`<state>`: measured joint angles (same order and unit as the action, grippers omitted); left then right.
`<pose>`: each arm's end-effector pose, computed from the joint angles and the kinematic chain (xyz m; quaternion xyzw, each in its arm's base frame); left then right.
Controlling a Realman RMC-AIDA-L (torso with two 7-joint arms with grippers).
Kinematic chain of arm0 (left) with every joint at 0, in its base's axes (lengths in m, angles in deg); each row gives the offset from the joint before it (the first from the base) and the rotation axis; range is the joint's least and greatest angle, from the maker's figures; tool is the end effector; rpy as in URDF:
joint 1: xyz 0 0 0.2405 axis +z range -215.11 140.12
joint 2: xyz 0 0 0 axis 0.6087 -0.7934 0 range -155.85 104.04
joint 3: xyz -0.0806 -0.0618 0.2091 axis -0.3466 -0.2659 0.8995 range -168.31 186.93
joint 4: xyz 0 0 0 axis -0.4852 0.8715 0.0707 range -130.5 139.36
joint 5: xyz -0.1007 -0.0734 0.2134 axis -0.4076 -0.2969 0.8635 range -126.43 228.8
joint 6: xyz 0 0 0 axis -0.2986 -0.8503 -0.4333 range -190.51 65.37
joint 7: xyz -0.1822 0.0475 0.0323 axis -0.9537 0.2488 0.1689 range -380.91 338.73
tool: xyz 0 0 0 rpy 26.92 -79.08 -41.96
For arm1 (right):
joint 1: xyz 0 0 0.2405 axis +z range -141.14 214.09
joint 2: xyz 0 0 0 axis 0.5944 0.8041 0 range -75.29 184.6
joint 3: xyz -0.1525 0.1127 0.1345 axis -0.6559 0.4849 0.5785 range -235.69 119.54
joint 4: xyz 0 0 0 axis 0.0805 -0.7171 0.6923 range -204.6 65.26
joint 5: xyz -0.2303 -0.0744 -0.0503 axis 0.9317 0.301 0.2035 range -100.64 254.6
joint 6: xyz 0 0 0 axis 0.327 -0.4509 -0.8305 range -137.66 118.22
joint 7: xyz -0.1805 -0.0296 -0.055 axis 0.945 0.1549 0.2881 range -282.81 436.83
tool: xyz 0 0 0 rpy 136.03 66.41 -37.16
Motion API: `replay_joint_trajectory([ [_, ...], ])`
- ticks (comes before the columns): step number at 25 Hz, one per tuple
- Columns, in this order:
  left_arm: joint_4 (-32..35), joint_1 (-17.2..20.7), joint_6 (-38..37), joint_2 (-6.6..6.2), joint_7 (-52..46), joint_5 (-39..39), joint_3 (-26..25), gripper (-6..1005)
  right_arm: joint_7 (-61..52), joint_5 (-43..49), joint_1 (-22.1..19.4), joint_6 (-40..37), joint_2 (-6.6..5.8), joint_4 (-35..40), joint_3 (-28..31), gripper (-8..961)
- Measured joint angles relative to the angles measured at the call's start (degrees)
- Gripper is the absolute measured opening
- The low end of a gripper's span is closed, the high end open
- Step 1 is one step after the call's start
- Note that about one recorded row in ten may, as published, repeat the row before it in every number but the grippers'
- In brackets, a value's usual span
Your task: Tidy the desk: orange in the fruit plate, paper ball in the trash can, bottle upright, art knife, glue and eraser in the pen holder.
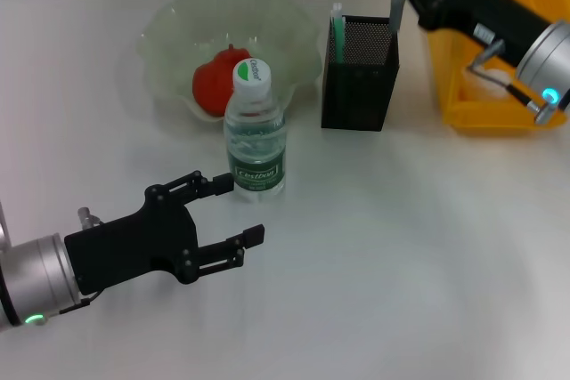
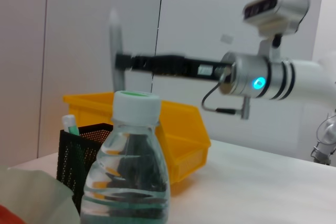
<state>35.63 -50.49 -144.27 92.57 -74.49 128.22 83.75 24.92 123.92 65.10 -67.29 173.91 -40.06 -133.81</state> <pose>-0.2715 0.2899 -0.0857 -0.9257 -0.1486 -0.3015 0.1732 0.2100 0.4441 -0.0370 -0.8269 0.1974 0.3705 0.3741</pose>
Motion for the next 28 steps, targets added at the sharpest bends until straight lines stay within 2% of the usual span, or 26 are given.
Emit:
replay_joint_trajectory([
  [1, 0.0, 0.0, -0.2, 0.00, 0.0, 0.0, 0.0, 785, 2.9, -0.1, 2.3, -0.6, 0.00, -4.6, 1.0, 136],
  [4, 0.0, -0.1, -0.6, 0.00, -0.1, 0.0, 0.0, 785, 4.7, 0.0, 3.1, -1.2, 0.15, -6.6, 0.8, 136],
  [8, 0.0, -0.2, -0.9, 0.00, -0.1, 0.0, 0.0, 785, 4.8, 0.2, 2.5, -2.3, 0.36, -6.7, 0.6, 135],
  [11, 0.0, -0.7, -1.7, -0.01, -0.1, 0.2, 0.2, 785, 4.9, 0.2, 0.2, -5.4, 0.39, -6.6, 0.6, 135],
  [15, 0.0, -1.0, -2.2, -0.01, -0.1, 0.2, 0.4, 785, 4.9, 0.2, -2.1, -9.2, 0.28, -6.3, 0.9, 279],
  [16, 0.0, -1.2, -2.3, -0.03, -0.2, 0.2, 0.6, 785, 4.9, 0.2, -4.5, -13.6, 0.13, -5.8, 1.3, 315],
  [17, 0.0, -1.2, -2.3, -0.03, -0.2, 0.2, 0.6, 785, 4.9, 0.2, -4.5, -13.6, 0.13, -5.8, 1.3, 391],
  [19, 0.0, -1.4, -2.5, -0.06, -0.3, 0.2, 0.9, 785, 3.8, 0.4, -7.5, -18.7, -0.08, -4.0, 1.7, 542],
  [21, 0.0, -1.5, -3.0, -0.12, -0.5, 0.2, 1.3, 785, -2.0, 3.7, -13.7, -25.0, -1.01, 1.6, 2.2, 607],
  [22, 0.0, -1.5, -3.0, -0.12, -0.5, 0.2, 1.3, 785, -2.0, 3.7, -13.7, -25.0, -1.01, 1.6, 2.2, 639],
  [25, 0.0, -2.2, -5.1, -0.32, -1.1, 0.4, 3.0, 785, -8.7, 12.7, -20.2, -30.3, -2.19, 7.9, 5.0, 736],
  [26, 0.0, -2.8, -5.5, -0.34, -1.7, 1.3, 3.3, 785, -9.5, 21.9, -22.2, -34.4, -2.49, 9.5, 9.0, 745],
  [27, 0.0, -2.8, -5.5, -0.34, -1.7, 1.3, 3.3, 785, -9.5, 21.9, -22.2, -34.4, -2.49, 9.5, 9.0, 755],
  [28, 0.0, -3.7, -5.5, -0.23, -2.5, 2.6, 3.3, 785, -9.4, 27.3, -22.5, -36.4, -2.55, 9.7, 11.4, 764],
])
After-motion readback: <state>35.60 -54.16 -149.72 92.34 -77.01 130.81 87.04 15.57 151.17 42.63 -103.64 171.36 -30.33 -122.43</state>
